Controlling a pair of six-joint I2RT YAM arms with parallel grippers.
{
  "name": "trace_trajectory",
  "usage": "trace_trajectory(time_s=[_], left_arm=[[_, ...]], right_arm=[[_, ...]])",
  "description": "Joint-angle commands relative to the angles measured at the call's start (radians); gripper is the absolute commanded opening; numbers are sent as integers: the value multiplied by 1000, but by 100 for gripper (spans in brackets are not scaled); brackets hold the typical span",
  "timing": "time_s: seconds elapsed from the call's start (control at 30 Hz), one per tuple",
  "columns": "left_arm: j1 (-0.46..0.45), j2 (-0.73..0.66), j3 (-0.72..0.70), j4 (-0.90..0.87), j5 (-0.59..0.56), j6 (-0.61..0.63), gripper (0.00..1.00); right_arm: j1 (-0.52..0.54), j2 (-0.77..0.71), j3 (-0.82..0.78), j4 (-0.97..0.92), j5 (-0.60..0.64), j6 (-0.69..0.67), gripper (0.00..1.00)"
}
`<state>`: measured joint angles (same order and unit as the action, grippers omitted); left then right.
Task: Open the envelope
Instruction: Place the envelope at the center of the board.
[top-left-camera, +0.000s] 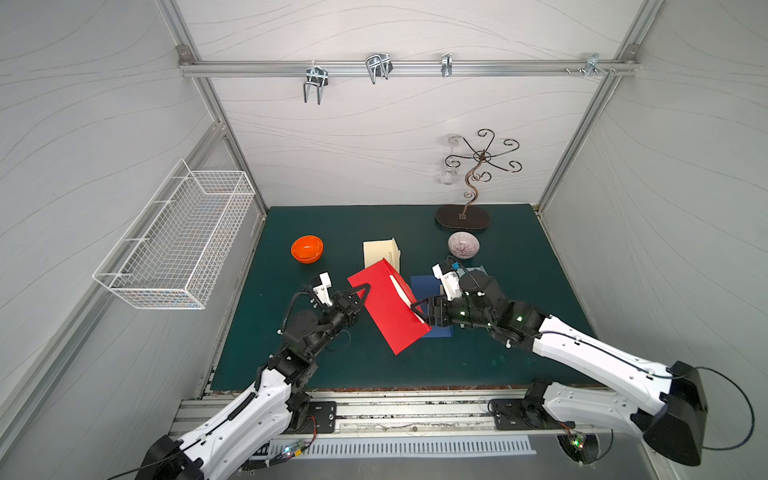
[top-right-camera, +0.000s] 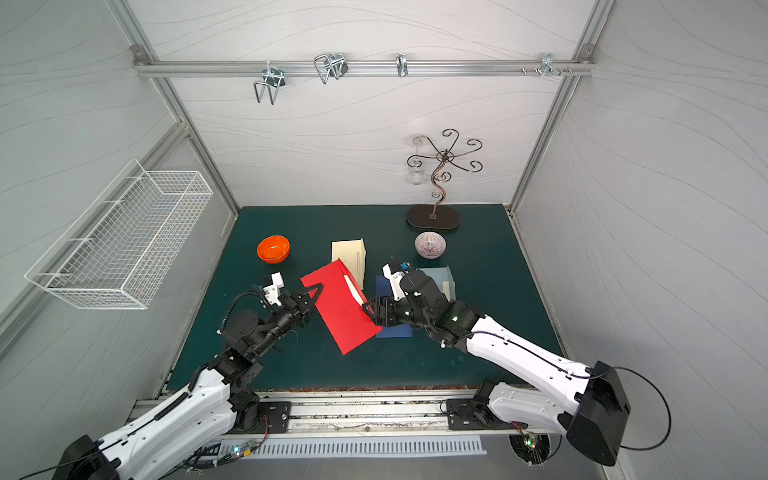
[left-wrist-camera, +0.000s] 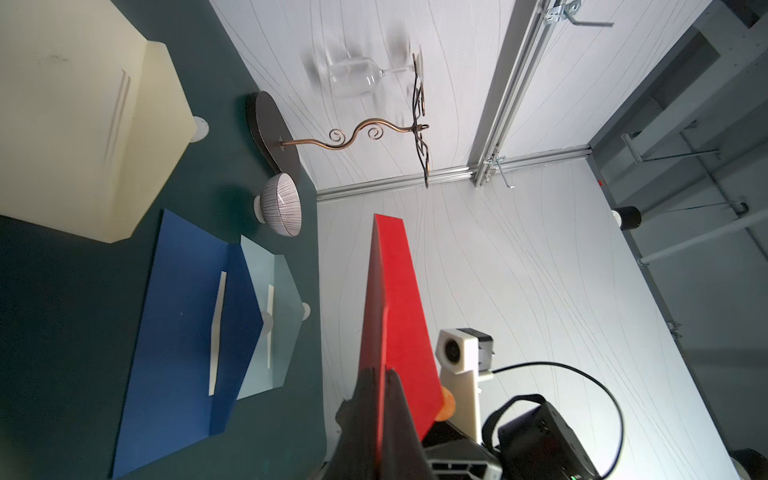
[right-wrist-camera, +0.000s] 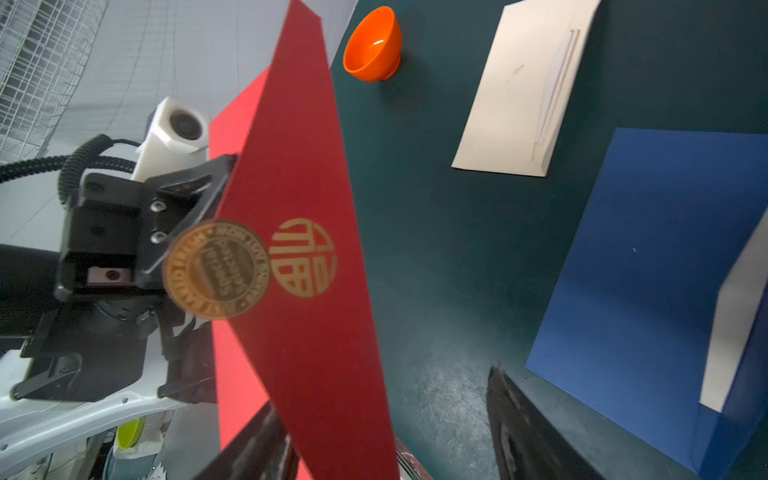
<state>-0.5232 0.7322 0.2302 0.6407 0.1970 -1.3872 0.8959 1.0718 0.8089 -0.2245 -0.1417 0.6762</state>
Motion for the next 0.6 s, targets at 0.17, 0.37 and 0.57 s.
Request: trace_trajectory(time_s=[0.17,0.37,0.57], left_arm=[[11,24,57,187,75,-58,0],[10,14,55,176,75,-52,0],[11,16,60,168,85,-43,0]], right_arm=[[-86,-57,-59,84,-179,75,60],[-87,-42,-57,126,-220,92,56],[-90,-28,-46,129,-242,93,44]])
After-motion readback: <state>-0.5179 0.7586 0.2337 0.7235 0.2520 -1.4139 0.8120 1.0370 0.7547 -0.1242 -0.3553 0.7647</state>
